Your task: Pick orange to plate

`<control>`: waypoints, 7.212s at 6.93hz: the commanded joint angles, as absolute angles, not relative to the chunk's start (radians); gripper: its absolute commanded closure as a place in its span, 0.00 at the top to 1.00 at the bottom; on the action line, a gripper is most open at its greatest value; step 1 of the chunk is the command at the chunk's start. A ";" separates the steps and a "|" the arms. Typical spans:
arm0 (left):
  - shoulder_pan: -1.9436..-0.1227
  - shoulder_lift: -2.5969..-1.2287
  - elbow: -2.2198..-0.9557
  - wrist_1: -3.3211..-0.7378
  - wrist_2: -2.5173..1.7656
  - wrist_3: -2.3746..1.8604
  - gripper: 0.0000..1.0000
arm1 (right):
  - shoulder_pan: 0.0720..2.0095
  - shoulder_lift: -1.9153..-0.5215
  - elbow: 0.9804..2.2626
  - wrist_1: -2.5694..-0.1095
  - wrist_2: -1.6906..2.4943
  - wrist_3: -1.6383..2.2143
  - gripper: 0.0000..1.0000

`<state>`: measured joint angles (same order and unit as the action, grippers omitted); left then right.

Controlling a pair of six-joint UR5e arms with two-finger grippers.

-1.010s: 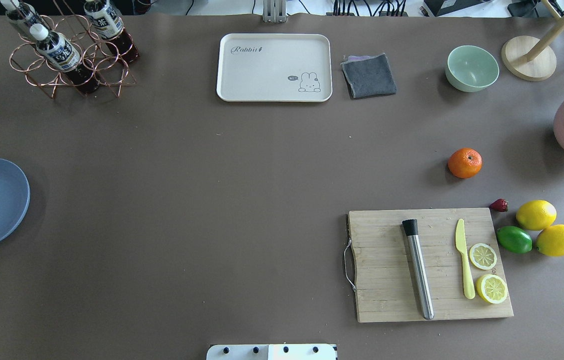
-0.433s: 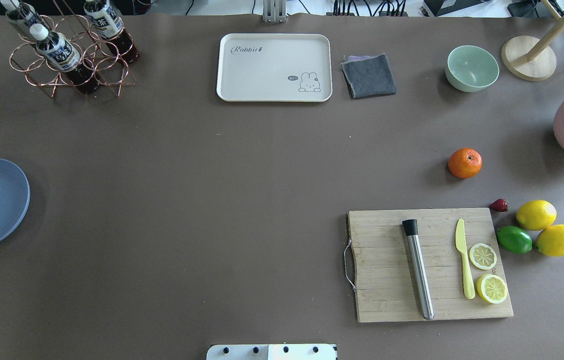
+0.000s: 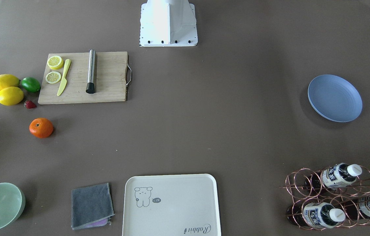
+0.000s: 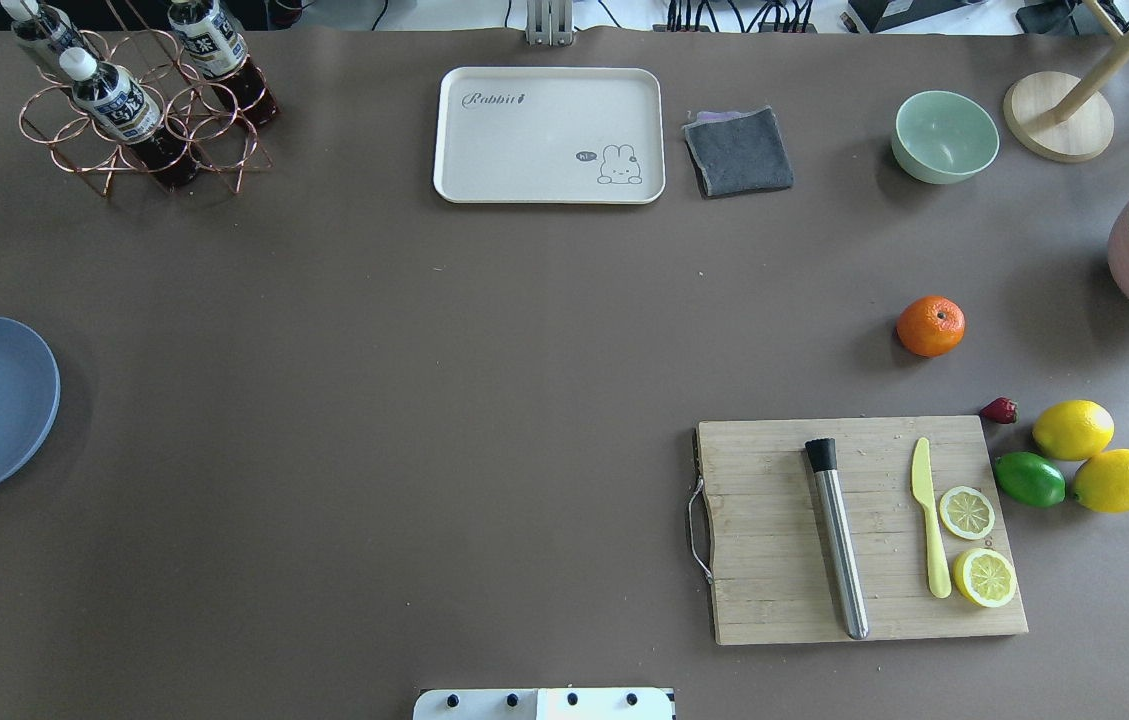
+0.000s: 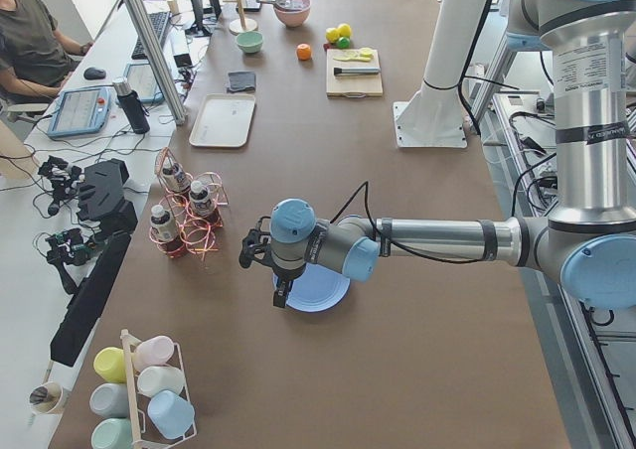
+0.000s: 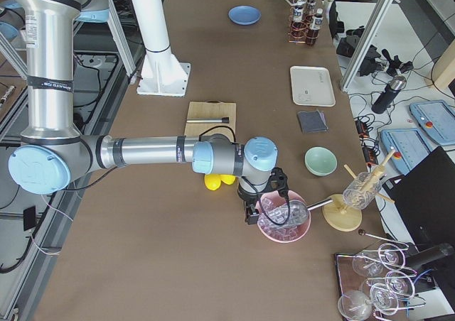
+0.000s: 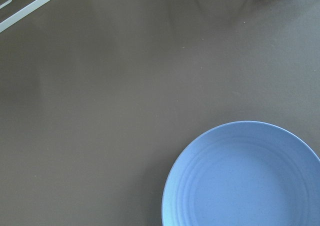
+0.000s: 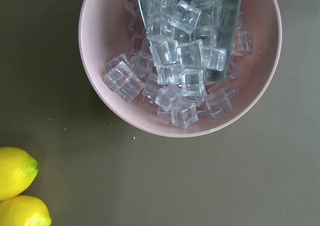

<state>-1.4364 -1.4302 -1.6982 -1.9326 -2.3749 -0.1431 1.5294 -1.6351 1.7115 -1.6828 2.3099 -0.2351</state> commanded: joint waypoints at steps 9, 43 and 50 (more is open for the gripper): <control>-1.420 -1.424 -1.690 -1.931 -2.373 -0.135 0.97 | 1.528 -1.641 1.703 -1.649 2.324 -0.227 1.00; -0.371 -1.924 -1.732 -2.261 -1.721 -1.657 0.00 | 0.948 -1.384 1.634 -1.250 2.148 0.761 0.91; -0.383 -1.916 -1.738 -2.261 -1.717 -1.658 0.79 | 0.905 -1.370 1.588 -1.250 2.141 0.755 0.76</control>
<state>-0.3798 -1.9153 -1.7354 -2.2611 -1.7165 -1.6582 0.9064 -1.3685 1.5957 -1.2502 2.1414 0.7600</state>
